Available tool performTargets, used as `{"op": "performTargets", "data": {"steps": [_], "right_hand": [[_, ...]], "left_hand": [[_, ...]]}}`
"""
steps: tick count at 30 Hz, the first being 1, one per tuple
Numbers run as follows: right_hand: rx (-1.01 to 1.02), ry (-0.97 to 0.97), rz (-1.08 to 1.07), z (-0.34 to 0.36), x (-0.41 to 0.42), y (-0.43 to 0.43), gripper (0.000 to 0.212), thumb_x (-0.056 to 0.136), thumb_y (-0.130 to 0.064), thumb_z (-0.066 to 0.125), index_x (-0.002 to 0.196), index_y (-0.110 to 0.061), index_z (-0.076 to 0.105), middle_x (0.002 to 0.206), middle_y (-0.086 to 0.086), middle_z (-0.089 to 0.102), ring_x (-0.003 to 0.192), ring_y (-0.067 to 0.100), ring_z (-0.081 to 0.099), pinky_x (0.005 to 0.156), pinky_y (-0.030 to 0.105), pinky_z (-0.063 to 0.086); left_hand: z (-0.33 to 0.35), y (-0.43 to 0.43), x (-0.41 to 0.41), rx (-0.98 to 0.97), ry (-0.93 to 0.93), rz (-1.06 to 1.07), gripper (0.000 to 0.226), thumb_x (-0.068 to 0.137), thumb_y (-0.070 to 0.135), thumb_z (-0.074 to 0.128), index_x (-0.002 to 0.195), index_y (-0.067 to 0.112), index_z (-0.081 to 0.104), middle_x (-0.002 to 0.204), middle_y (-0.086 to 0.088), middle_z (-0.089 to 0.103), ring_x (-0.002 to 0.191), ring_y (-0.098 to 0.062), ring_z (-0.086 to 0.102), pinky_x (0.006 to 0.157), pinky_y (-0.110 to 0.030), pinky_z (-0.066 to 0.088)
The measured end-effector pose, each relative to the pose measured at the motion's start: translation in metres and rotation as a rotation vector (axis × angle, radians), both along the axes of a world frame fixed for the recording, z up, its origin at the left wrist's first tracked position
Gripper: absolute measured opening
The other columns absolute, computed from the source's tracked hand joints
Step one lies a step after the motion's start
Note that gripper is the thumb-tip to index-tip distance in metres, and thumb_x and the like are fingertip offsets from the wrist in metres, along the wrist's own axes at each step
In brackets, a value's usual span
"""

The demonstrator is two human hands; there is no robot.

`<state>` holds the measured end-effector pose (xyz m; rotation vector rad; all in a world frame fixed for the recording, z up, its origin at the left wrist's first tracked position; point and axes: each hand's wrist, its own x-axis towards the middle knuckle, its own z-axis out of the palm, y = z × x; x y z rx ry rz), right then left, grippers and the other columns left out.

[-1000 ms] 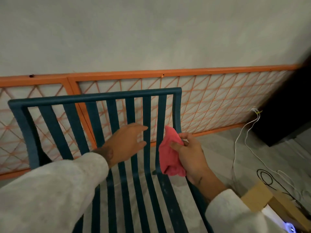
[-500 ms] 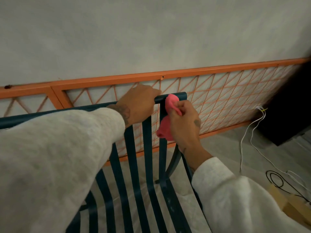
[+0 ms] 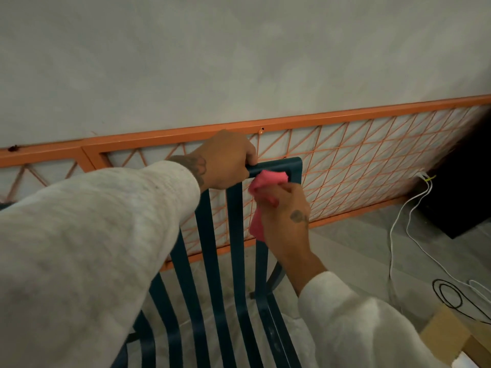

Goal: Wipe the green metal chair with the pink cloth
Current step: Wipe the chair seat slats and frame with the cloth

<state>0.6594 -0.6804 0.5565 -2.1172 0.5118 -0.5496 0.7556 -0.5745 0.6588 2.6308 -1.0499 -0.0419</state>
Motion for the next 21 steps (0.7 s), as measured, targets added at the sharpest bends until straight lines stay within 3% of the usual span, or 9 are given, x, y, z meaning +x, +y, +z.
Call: {"op": "performTargets", "data": {"steps": [3,8,13,17,19,21], "right_hand": [[-0.103,0.119,0.053,-0.015,-0.014,0.003,0.02,0.097,-0.019,0.061,0.114,-0.02,0.07,0.11,-0.006,0.048,0.091,0.01,0.053,0.061,-0.003,0.034],[-0.142,-0.148,0.002,0.007,-0.001,0.008,0.02,0.093,-0.012,0.066,0.11,-0.018,0.074,0.105,-0.003,0.045,0.08,-0.005,0.048,0.065,-0.007,0.035],[-0.131,0.062,0.042,-0.018,-0.009,0.007,0.022,0.094,-0.016,0.065,0.114,-0.022,0.073,0.115,-0.003,0.048,0.098,0.012,0.052,0.074,-0.003,0.028],[-0.111,-0.123,0.031,0.007,-0.002,0.002,0.022,0.094,-0.009,0.063,0.106,-0.023,0.076,0.106,-0.004,0.05,0.08,-0.004,0.051,0.062,-0.004,0.038],[-0.178,-0.127,0.038,0.011,0.0,0.001,0.022,0.093,-0.01,0.065,0.105,-0.024,0.076,0.105,-0.004,0.05,0.079,-0.002,0.048,0.066,-0.004,0.036],[-0.24,-0.049,0.086,0.001,-0.002,0.0,0.022,0.093,-0.013,0.065,0.109,-0.024,0.075,0.111,-0.001,0.053,0.09,0.007,0.053,0.078,-0.001,0.037]], "left_hand": [[-0.004,0.0,0.0,0.002,0.003,0.003,0.023,0.087,0.012,0.063,0.108,0.016,0.072,0.107,0.0,0.069,0.097,-0.016,0.061,0.085,-0.029,0.046],[-0.006,0.001,0.0,-0.063,0.034,0.019,0.022,0.085,0.014,0.069,0.107,0.017,0.074,0.105,0.002,0.072,0.095,-0.014,0.063,0.087,-0.029,0.049],[-0.007,0.002,0.0,-0.068,0.036,0.027,0.025,0.087,0.015,0.067,0.111,0.018,0.072,0.109,0.002,0.069,0.097,-0.013,0.061,0.083,-0.023,0.043],[-0.007,0.001,0.001,-0.06,0.04,0.025,0.023,0.085,0.013,0.069,0.107,0.017,0.074,0.106,0.002,0.072,0.097,-0.014,0.063,0.084,-0.025,0.047],[-0.009,0.001,0.002,-0.08,0.044,0.029,0.022,0.084,0.012,0.069,0.105,0.017,0.075,0.105,0.002,0.072,0.095,-0.013,0.062,0.081,-0.023,0.045],[-0.011,0.002,0.002,-0.092,0.044,0.041,0.023,0.086,0.013,0.068,0.108,0.018,0.074,0.107,0.003,0.07,0.092,-0.01,0.059,0.08,-0.021,0.041]]}}
